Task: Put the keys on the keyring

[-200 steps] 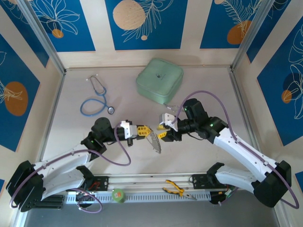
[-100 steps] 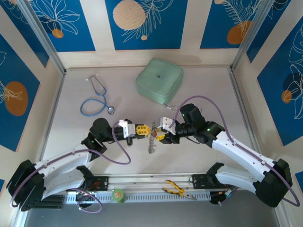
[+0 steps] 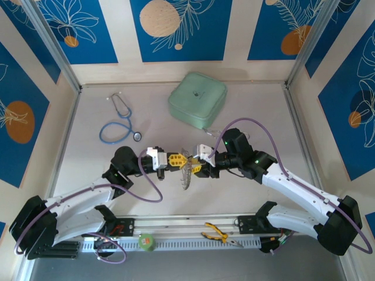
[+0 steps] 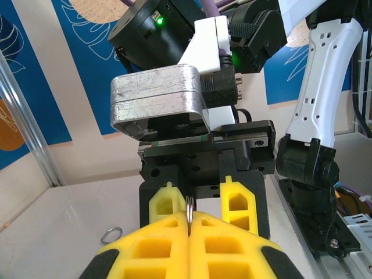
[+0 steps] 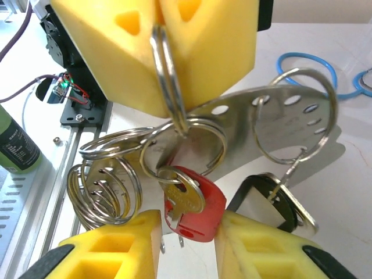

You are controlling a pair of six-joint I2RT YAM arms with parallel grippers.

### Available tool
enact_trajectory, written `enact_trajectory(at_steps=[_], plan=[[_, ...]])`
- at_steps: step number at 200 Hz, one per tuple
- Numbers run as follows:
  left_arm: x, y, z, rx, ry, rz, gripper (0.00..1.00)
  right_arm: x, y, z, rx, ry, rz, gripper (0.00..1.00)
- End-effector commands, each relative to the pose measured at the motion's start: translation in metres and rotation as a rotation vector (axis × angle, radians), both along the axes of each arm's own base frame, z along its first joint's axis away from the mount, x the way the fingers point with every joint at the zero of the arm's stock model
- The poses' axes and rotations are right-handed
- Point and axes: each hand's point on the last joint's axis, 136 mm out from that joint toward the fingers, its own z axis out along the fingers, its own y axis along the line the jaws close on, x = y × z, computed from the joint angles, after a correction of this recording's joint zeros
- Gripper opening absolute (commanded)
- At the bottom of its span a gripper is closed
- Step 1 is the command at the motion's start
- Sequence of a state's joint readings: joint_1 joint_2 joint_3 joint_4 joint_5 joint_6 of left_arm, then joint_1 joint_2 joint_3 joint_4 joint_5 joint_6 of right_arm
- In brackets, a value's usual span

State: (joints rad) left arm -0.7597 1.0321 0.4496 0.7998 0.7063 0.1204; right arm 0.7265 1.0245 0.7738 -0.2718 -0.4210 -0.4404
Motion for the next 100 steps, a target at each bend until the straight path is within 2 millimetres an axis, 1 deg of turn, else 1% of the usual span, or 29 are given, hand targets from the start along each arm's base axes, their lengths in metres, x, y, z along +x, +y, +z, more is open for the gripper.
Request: enact_trajectory(at_steps=[1, 19, 50, 59, 75, 87, 100], plan=[[-0.006, 0.0, 0.0092, -0.036, -0.034, -0.024, 0.0, -0.014, 0.0023, 0.0049, 0.041, 0.04, 0.055, 0.31], [-0.0064, -0.0001, 0.009, -0.037, -0.034, -0.027, 0.0, -0.0171, 0.0036, 0.0056, 0.053, 0.055, 0.074, 0.36], [-0.0066, -0.0005, 0.0089, -0.036, -0.034, -0.031, 0.0, -0.0144, 0.006, 0.0078, 0.064, 0.047, 0.072, 0.37], [-0.0063, -0.0005, 0.008, -0.034, -0.032, -0.029, 0.0, -0.0139, 0.0064, 0.0088, 0.067, 0.044, 0.072, 0.35], [-0.0061, -0.0008, 0.0068, -0.033, -0.033, -0.028, 0.0, -0.0135, 0.0066, 0.0095, 0.068, 0.044, 0.071, 0.28], [-0.0051, -0.0008, 0.0047, -0.03, -0.031, -0.024, 0.0, -0.0122, 0.006, 0.009, 0.065, 0.043, 0.065, 0.21], [-0.005, -0.0006, 0.0045, -0.03, -0.034, -0.022, 0.0, -0.0109, 0.0046, 0.0078, 0.054, 0.047, 0.055, 0.11]])
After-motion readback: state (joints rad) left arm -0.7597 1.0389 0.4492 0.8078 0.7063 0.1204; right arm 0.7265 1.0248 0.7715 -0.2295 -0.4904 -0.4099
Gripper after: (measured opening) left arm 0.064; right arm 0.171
